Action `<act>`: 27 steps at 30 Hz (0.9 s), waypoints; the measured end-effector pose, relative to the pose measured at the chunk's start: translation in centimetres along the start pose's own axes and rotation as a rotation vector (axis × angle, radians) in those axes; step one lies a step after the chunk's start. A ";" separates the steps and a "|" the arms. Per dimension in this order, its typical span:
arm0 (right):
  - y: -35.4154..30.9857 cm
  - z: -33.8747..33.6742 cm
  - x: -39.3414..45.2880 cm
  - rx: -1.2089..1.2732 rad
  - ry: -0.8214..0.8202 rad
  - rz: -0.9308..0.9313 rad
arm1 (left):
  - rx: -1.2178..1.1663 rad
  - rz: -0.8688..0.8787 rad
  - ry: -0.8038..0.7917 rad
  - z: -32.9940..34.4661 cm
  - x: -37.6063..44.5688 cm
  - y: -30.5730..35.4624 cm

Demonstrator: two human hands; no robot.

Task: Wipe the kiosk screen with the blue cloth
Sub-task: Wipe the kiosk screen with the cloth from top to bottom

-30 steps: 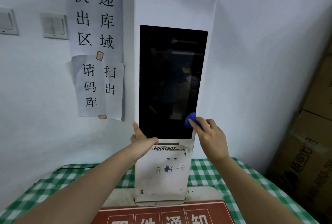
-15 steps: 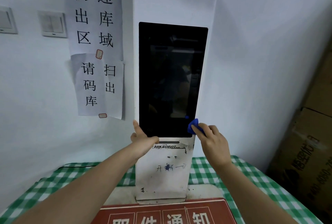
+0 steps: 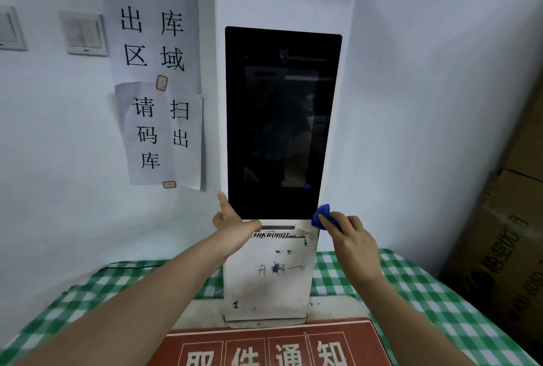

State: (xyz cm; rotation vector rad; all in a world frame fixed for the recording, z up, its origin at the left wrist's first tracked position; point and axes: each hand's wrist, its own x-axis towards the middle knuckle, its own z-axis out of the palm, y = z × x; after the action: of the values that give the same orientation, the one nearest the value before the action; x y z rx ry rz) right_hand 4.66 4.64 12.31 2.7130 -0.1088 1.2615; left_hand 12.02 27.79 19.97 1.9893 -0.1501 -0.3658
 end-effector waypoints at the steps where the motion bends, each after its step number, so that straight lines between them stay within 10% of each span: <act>1: 0.0 0.0 -0.2 -0.002 -0.020 -0.011 | 0.000 -0.001 0.002 0.0 0.0 0.0; 27: -3.1 -0.5 3.1 0.152 0.069 0.177 | 0.014 0.018 -0.027 -0.1 0.0 -0.4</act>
State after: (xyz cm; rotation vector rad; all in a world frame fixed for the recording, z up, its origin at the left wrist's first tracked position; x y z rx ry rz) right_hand 6.72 7.78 14.68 2.8366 -0.2608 1.4665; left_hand 12.00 28.08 19.63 1.9960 -0.1876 -0.3814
